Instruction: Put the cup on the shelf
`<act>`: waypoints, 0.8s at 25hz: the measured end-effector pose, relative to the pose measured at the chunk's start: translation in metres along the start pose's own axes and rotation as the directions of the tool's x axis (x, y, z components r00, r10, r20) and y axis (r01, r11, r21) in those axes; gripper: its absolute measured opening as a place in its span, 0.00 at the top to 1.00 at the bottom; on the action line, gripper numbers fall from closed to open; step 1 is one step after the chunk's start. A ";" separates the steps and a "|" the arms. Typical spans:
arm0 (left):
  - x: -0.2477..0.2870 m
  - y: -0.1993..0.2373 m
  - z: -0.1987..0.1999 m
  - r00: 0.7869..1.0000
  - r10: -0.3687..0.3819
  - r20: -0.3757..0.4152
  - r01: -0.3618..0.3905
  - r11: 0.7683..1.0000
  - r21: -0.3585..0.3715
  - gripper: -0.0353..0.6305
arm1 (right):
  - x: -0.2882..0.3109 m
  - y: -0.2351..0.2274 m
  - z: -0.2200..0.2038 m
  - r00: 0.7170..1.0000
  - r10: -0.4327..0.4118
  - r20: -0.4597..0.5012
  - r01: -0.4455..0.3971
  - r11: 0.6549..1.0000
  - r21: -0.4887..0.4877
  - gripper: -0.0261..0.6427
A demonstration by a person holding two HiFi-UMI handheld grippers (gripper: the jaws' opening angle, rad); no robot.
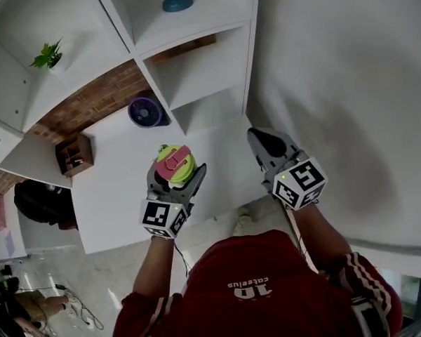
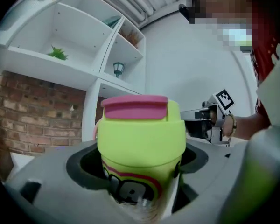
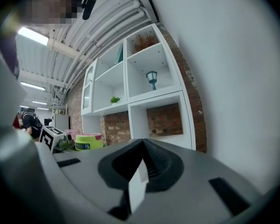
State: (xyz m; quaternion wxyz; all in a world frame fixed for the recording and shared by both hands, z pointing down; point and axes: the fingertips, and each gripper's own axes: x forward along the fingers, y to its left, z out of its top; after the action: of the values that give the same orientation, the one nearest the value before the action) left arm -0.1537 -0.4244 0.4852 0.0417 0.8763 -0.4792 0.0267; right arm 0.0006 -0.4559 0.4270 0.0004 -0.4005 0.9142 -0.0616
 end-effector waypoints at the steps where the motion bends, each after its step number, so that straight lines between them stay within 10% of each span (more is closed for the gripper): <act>1: 0.004 0.000 -0.003 1.000 -0.002 0.001 0.002 1.000 0.001 0.31 | 0.002 -0.004 -0.003 1.000 -0.003 -0.005 0.003 1.000 0.003 0.95; 20: 0.123 0.013 -0.080 0.997 -0.015 -0.078 0.016 1.000 0.017 0.32 | 0.025 -0.068 -0.044 0.996 0.017 -0.083 -0.010 0.997 0.079 0.95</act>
State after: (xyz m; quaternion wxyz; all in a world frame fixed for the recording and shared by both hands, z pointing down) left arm -0.0983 -0.5266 0.5759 0.0531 0.8785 -0.4703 0.0648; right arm 0.0311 -0.5146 0.4795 -0.0220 -0.3911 0.9130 -0.1142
